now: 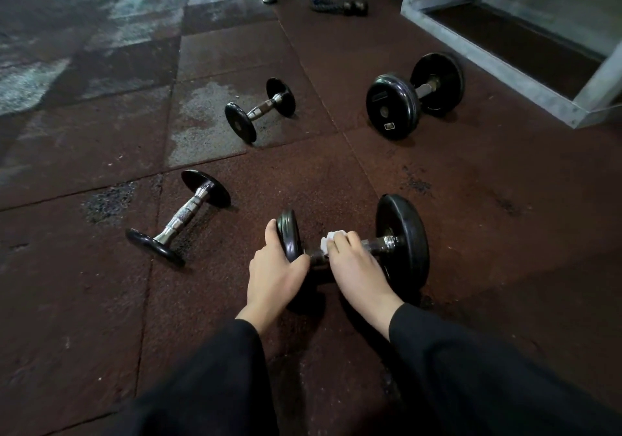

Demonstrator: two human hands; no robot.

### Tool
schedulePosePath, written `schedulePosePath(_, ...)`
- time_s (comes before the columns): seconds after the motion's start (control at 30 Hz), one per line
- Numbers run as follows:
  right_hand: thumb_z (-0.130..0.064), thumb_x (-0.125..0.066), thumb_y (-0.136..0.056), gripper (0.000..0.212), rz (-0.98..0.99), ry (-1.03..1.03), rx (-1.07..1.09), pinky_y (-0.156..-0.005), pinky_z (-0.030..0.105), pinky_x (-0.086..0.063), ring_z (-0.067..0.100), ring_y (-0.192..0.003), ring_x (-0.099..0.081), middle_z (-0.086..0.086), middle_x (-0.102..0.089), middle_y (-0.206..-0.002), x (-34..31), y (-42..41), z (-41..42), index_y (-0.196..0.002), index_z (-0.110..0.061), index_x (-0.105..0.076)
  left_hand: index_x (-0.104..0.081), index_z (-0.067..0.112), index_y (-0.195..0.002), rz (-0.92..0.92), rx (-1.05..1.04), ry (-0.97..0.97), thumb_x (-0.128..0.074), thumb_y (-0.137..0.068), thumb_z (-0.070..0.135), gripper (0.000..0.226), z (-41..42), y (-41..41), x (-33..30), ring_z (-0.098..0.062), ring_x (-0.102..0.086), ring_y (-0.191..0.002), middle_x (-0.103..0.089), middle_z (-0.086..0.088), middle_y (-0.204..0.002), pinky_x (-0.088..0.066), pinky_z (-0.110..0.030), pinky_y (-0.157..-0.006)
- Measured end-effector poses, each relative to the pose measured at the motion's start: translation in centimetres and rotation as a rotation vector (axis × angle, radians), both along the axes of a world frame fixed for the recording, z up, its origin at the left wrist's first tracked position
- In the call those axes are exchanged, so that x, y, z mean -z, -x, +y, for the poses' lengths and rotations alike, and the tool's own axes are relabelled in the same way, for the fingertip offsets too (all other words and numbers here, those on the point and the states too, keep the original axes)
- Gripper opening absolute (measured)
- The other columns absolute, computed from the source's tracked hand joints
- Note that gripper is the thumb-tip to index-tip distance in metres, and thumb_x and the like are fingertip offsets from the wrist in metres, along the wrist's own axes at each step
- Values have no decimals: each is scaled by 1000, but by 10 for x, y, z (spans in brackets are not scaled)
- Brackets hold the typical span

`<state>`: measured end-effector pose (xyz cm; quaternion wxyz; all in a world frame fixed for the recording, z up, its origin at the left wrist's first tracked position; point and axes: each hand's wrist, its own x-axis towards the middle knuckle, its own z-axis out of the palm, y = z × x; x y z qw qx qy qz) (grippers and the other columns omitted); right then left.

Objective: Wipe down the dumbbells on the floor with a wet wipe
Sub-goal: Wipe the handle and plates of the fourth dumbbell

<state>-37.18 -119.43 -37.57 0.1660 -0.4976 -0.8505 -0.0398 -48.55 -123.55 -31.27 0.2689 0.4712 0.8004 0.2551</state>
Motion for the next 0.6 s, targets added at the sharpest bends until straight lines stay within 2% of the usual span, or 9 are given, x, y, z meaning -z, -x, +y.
schedulePosePath(0.13,-3,-71,-60,15,-44,-13,-26,-44,21,-47,15,-58,-57,-2,-56,-60,-3,0,-8,-63,-17,-65,-27,12,-145,-46,-75,109,-60,-82,25,72,-6,2,-5,-32,-53,-115,-60,-15,-120,-36,-27,-85)
schedulePosePath(0.27,-6,-88,-32,34,-65,101,-43,-37,18,-42,16,-51,-57,-2,-53,-53,-13,5,-10,-49,-17,-60,-49,12,-126,-75,-103,237,-63,-78,29,53,3,21,-11,-32,-55,-113,-60,-14,-120,-44,-30,-88)
schedulePosePath(0.37,-6,-88,-32,35,-39,77,-26,-39,18,-42,15,-51,-57,-3,-53,-53,-14,7,-3,-52,-17,-61,-58,18,-119,-64,-101,232,-61,-79,34,43,17,30,-15,-29,-53,-117,-61,-10,-122,-38,-27,-85)
schedulePosePath(0.5,3,-78,-48,27,-3,13,-26,-42,19,-45,16,-56,-58,-1,-58,-61,-8,8,9,-62,-15,-64,-51,16,-133,-196,-281,156,-50,-81,57,66,33,35,-5,-30,-49,-125,-56,-9,-133,-36,-33,-102)
schedulePosePath(0.6,4,-49,-64,23,19,15,-38,-47,21,-48,16,-60,-58,-2,-57,-65,-4,11,19,-65,-16,-61,-57,11,-123,-417,-387,-12,-44,-65,76,88,33,28,10,-30,-55,-119,-62,-12,-125,-40,-44,-106)
